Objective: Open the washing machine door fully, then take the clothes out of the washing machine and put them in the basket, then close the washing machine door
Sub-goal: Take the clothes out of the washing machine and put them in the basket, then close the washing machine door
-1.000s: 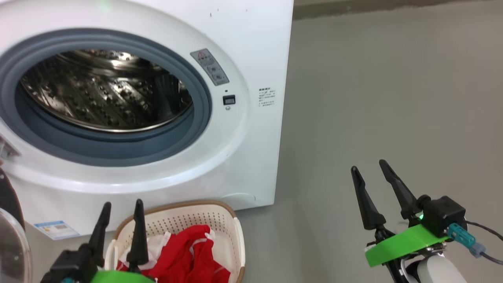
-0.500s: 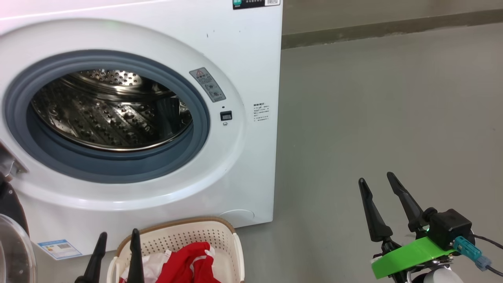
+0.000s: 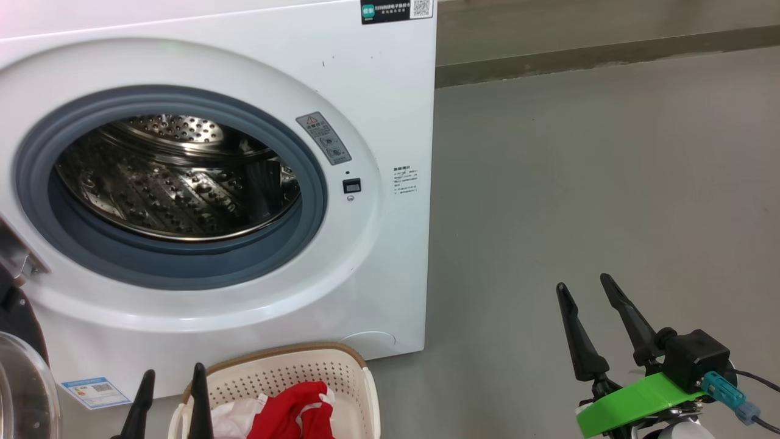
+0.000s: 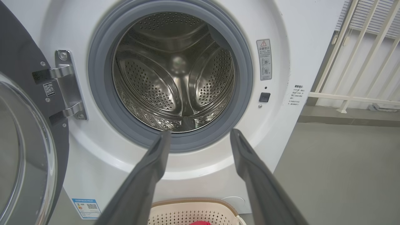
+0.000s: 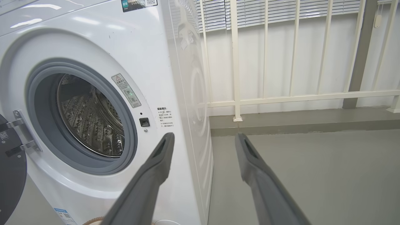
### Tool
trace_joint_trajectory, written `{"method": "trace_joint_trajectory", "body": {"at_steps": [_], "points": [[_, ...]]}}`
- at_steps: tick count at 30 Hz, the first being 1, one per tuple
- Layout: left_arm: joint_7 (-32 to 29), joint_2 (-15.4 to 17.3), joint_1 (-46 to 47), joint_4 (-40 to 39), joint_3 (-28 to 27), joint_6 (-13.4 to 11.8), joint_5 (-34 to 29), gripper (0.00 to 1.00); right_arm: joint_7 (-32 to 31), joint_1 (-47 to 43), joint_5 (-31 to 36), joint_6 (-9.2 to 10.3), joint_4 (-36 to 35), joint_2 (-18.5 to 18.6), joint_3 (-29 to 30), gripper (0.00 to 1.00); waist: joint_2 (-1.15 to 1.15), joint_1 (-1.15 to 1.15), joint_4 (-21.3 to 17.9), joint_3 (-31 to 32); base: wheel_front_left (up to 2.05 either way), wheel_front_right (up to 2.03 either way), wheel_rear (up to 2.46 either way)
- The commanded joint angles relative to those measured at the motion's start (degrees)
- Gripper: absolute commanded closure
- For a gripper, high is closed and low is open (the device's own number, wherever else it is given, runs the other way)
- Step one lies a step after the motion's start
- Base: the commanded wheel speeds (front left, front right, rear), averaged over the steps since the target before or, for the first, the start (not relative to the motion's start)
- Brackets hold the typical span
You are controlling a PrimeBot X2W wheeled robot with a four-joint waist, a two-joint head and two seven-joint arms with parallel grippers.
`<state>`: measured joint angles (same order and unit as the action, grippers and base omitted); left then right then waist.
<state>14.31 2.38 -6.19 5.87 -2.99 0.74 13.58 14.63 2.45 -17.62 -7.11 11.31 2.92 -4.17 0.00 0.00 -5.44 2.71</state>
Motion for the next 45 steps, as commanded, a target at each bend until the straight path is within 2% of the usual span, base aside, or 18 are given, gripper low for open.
{"method": "trace_joint_trajectory", "body": {"at_steps": [1,10,22,45], "points": [[0.69,0.50,0.78,-1.13,-2.12,-0.40,-0.75,0.00,0.37,0.67,0.08,-0.37,-1.24,-0.01,-1.07,0.00,0.00,0.00,0.03,0.02,0.00,0.00,0.00],[0.69,0.50,1.32,-2.26,-2.81,-0.36,0.48,0.00,0.37,0.65,-0.03,-0.37,-1.13,-0.01,-0.94,0.00,0.00,0.00,-0.07,-0.06,0.00,0.00,0.00],[0.69,0.50,1.26,-2.87,-2.62,-1.56,-2.01,0.00,0.37,0.67,-0.25,-0.37,-0.40,-0.02,-0.69,0.00,0.00,0.00,0.14,-0.25,-0.23,0.23,0.00],[0.69,0.50,1.20,-3.06,-2.50,-2.25,-2.93,0.00,0.37,0.64,-1.16,-0.37,-0.02,-0.03,-0.50,0.00,0.00,0.00,0.48,-0.29,-1.52,1.52,0.00]]}}
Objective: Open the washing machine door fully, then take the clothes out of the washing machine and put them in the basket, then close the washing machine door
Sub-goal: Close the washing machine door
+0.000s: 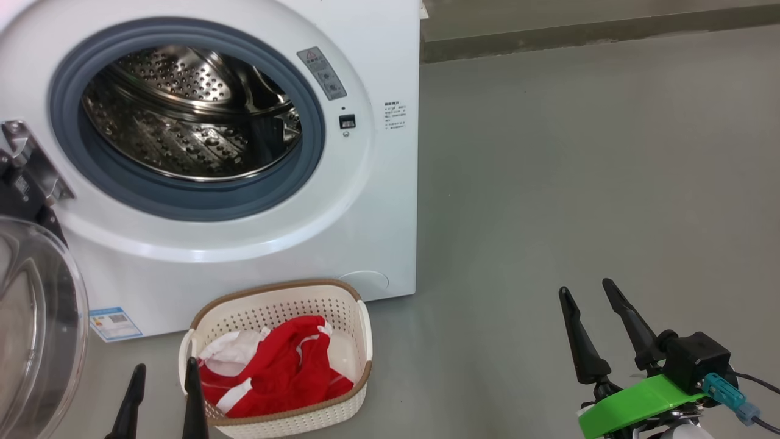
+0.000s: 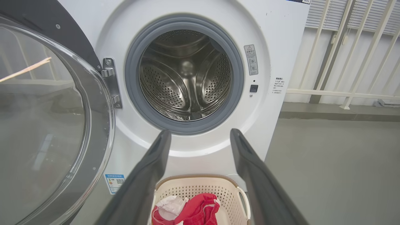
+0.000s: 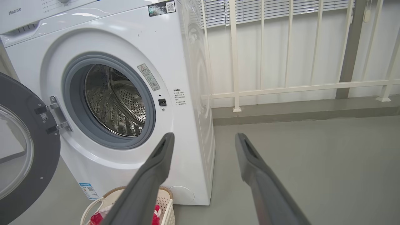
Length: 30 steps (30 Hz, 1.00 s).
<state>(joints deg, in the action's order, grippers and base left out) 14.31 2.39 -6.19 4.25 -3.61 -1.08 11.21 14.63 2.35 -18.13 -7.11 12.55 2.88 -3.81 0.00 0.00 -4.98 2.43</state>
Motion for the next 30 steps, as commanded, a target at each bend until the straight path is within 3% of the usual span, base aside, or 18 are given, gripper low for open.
{"method": "trace_joint_trajectory", "body": {"at_steps": [1,16,30], "points": [[0.69,0.49,1.18,-1.39,-1.88,-0.54,-0.63,0.00,0.37,0.76,-0.66,-0.37,-1.24,0.00,-0.86,0.00,0.00,0.00,0.03,-0.03,-0.56,0.56,0.00],[0.69,0.49,1.69,-0.81,-2.20,-0.95,-0.89,0.00,0.37,0.42,-0.49,-0.37,-0.87,0.00,-0.91,0.00,0.00,0.00,1.29,0.13,-0.06,0.06,0.00],[0.69,0.65,0.87,-1.36,-2.28,-1.51,-1.98,0.00,0.37,-0.19,-1.39,-0.37,-0.43,0.00,-3.11,0.00,0.00,0.00,9.99,1.26,0.00,0.00,0.00]]}}
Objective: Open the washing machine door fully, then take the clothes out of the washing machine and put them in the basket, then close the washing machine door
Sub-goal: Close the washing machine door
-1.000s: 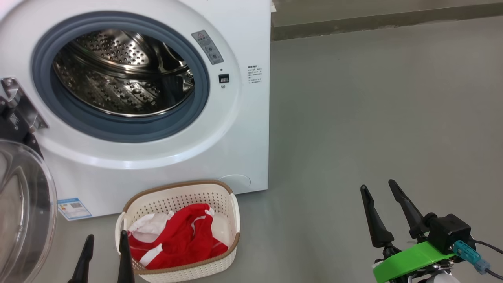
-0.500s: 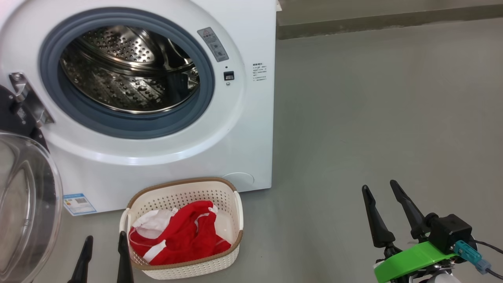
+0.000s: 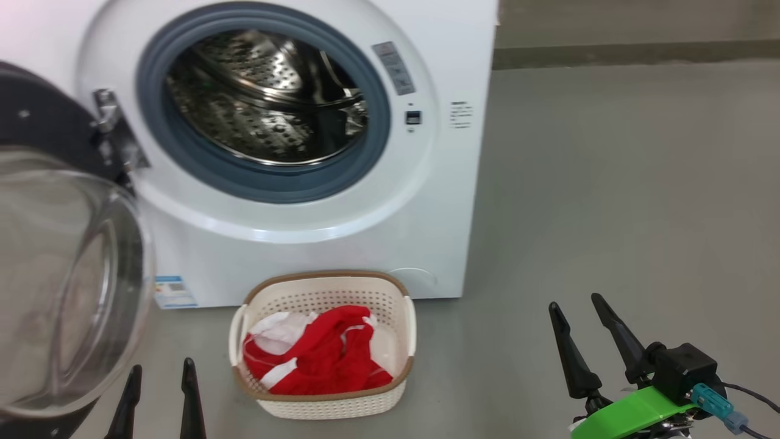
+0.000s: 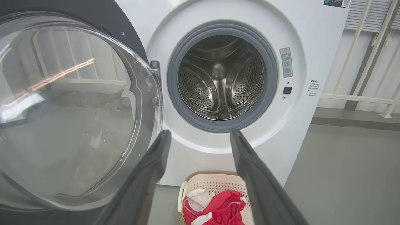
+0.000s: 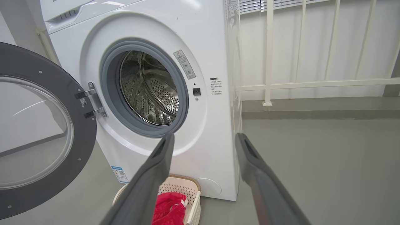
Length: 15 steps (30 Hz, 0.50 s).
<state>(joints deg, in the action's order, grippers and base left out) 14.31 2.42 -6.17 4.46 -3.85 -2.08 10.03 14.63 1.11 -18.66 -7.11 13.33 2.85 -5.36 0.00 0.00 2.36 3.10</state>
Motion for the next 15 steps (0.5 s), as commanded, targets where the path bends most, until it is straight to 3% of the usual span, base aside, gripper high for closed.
{"method": "trace_joint_trajectory", "body": {"at_steps": [1,15], "points": [[0.69,0.67,0.73,-1.55,-2.04,-0.52,-0.90,0.00,0.37,1.00,-0.89,-0.37,-1.22,0.03,-1.66,0.00,0.00,0.00,3.51,0.71,0.00,0.00,0.00],[0.69,0.98,-0.47,-2.53,-1.85,-0.99,-1.46,0.00,0.37,0.36,-1.94,-0.37,-2.35,0.03,-3.04,0.00,0.00,0.00,13.09,1.42,0.00,0.00,0.00]]}}
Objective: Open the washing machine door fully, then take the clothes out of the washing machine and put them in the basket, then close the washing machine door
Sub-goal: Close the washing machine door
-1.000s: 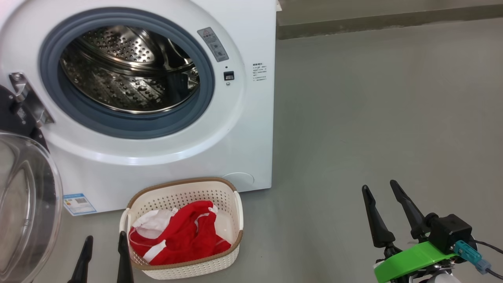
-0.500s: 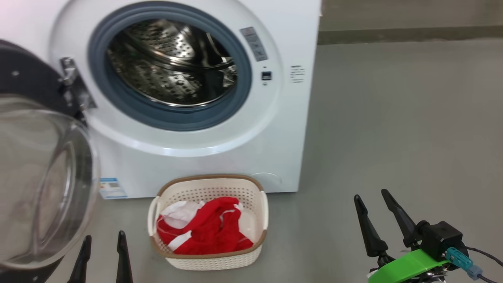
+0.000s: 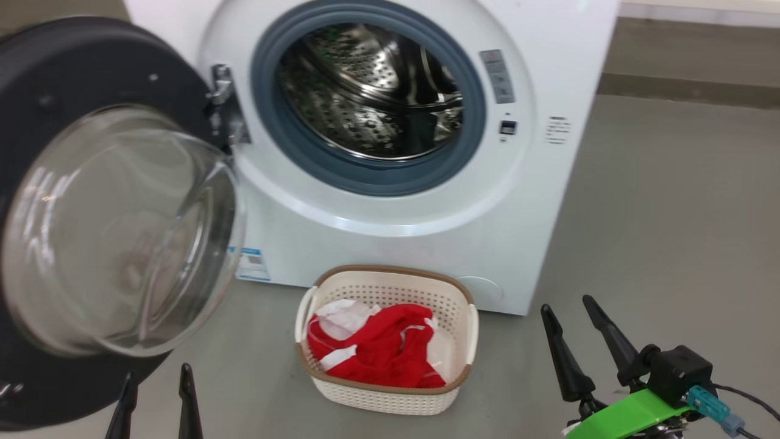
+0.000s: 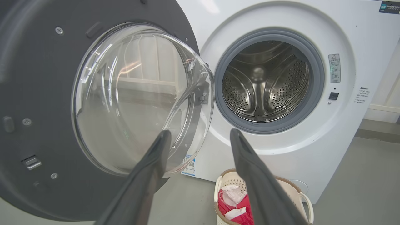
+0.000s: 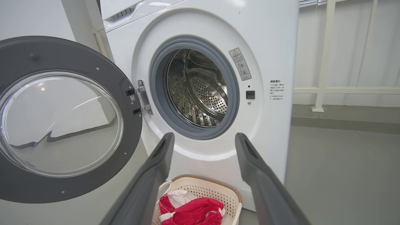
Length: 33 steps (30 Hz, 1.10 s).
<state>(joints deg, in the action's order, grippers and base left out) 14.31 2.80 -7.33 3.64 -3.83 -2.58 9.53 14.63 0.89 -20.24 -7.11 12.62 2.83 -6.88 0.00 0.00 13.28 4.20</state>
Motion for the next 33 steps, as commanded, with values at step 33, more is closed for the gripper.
{"method": "trace_joint_trajectory", "body": {"at_steps": [33], "points": [[0.42,2.08,-0.59,-2.37,-2.40,-3.19,-0.69,0.00,0.37,0.65,-1.59,-0.37,-1.62,0.05,-4.33,0.00,0.00,0.00,10.96,0.52,0.00,0.00,0.00]]}}
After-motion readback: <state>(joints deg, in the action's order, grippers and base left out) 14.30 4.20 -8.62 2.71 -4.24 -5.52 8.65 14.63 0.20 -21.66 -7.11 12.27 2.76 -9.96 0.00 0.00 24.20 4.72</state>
